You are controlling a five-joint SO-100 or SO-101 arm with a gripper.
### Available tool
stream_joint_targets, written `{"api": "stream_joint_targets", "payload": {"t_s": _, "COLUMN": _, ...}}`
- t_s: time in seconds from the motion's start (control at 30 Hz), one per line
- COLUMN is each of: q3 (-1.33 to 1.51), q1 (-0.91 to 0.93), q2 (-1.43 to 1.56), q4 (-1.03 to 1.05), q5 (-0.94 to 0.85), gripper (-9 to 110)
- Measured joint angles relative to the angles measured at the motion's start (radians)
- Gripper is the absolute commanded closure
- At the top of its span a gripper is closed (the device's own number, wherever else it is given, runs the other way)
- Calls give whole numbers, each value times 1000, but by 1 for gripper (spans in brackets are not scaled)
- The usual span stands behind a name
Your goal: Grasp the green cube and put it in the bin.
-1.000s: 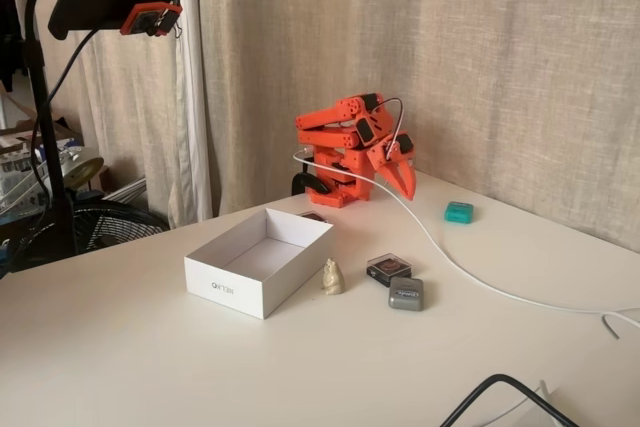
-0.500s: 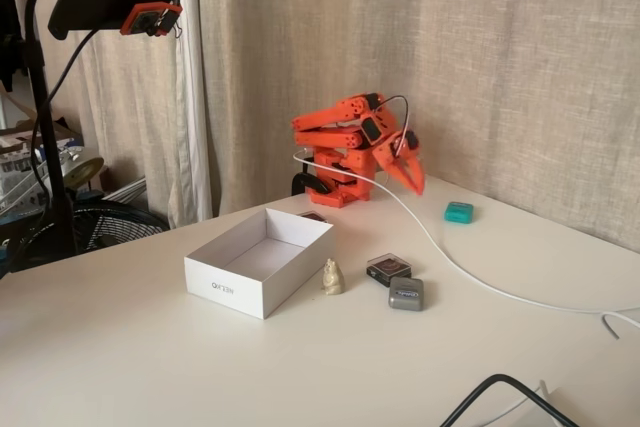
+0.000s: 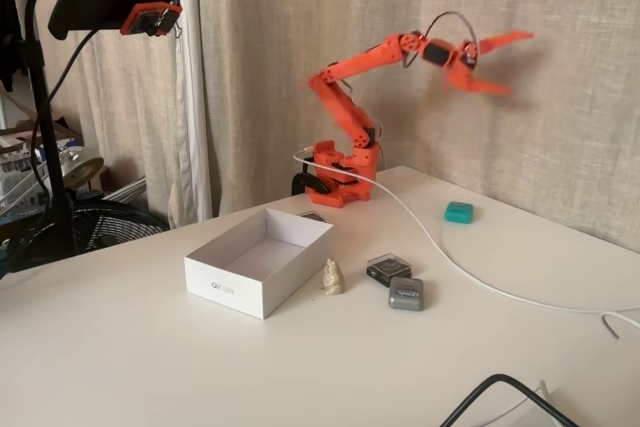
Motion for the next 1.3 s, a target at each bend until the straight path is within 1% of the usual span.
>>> {"api": "stream_joint_targets", "payload": {"t_s": 0.1, "q3": -155, "q1": -18, "q2": -106, "q4": 135, "q5": 0, "gripper": 55}}
{"api": "stream_joint_targets", "payload": {"t_s": 0.17, "q3": -267, "q1": -15, "q2": -178, "q4": 304, "q5": 0, "gripper": 55}}
{"api": "stream_joint_targets", "payload": {"t_s": 0.2, "q3": -291, "q1": -8, "q2": -198, "q4": 413, "q5": 0, "gripper": 51}}
{"api": "stream_joint_targets", "payload": {"t_s": 0.23, "q3": -298, "q1": 6, "q2": -207, "q4": 508, "q5": 0, "gripper": 45}}
{"api": "stream_joint_targets", "payload": {"t_s": 0.27, "q3": -299, "q1": 14, "q2": -209, "q4": 597, "q5": 0, "gripper": 43}}
{"api": "stream_joint_targets", "payload": {"t_s": 0.33, "q3": -295, "q1": 17, "q2": -209, "q4": 729, "q5": 2, "gripper": 41}}
{"api": "stream_joint_targets", "payload": {"t_s": 0.4, "q3": -250, "q1": 29, "q2": -199, "q4": 795, "q5": 2, "gripper": 41}}
{"api": "stream_joint_targets", "payload": {"t_s": 0.53, "q3": -78, "q1": 80, "q2": -147, "q4": 848, "q5": 8, "gripper": 41}}
{"api": "stream_joint_targets", "payload": {"t_s": 0.7, "q3": 110, "q1": 138, "q2": -133, "q4": 850, "q5": 9, "gripper": 41}}
{"api": "stream_joint_targets", "payload": {"t_s": 0.87, "q3": 120, "q1": 163, "q2": -212, "q4": 850, "q5": 8, "gripper": 41}}
{"api": "stream_joint_targets", "payload": {"t_s": 1.0, "q3": 8, "q1": 135, "q2": -328, "q4": 881, "q5": 9, "gripper": 41}}
{"api": "stream_joint_targets", "payload": {"t_s": 1.1, "q3": -143, "q1": 97, "q2": -433, "q4": 891, "q5": 0, "gripper": 42}}
{"api": "stream_joint_targets", "payload": {"t_s": 1.3, "q3": -491, "q1": 80, "q2": -713, "q4": 890, "q5": 5, "gripper": 42}}
